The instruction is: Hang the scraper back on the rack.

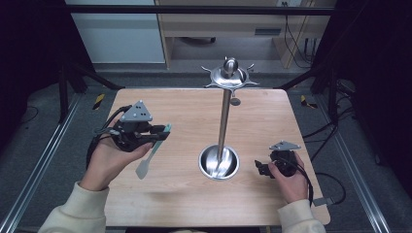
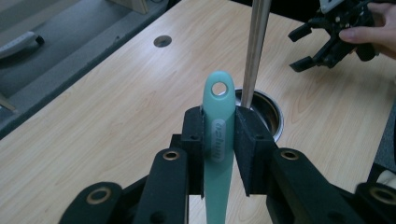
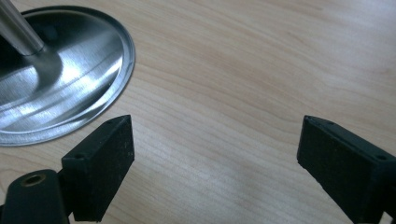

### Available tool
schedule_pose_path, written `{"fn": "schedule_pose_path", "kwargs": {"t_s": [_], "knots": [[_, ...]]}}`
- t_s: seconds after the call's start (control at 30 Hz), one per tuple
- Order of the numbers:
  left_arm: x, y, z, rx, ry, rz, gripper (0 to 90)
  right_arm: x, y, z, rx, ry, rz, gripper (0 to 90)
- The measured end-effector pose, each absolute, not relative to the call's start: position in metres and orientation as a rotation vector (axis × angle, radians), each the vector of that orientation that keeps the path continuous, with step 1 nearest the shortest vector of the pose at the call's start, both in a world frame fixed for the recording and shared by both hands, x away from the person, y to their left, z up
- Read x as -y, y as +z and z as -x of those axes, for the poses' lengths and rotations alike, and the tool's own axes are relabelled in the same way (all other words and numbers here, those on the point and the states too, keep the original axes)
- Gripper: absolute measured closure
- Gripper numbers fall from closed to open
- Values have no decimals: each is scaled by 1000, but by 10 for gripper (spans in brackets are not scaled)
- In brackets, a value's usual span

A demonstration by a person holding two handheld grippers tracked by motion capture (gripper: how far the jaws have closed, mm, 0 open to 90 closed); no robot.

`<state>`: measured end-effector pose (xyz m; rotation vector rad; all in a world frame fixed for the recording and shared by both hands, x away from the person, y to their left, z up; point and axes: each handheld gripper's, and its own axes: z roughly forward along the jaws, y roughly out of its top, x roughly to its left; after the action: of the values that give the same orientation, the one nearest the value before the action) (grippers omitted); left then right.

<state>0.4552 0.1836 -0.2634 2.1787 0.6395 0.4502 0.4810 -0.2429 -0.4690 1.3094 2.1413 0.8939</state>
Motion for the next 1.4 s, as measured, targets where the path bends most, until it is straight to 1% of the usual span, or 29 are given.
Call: {"fn": "schedule_pose_path", "kwargs": {"t_s": [0.43,0.6,0.73,0.9,1.03,1.23,1.4], "knots": [[-176,-240,-451,-580,477,-2060,744,246,-468,-478,-2086,901,-1255,122],[-170,-235,-450,-561,492,-2041,744,247,-469,-478,-2075,893,-1245,124],[-167,-234,-451,-551,493,-2030,744,248,-469,-477,-2071,889,-1241,124],[-162,-236,-450,-533,539,-2011,744,249,-470,-478,-2072,879,-1219,124],[-160,-236,-450,-532,516,-1993,744,249,-470,-478,-2067,876,-1220,127],[-155,-235,-450,-513,520,-1994,745,249,-471,-478,-2053,862,-1223,130],[-150,-234,-449,-509,509,-1963,745,249,-471,-477,-2053,859,-1218,130]]}}
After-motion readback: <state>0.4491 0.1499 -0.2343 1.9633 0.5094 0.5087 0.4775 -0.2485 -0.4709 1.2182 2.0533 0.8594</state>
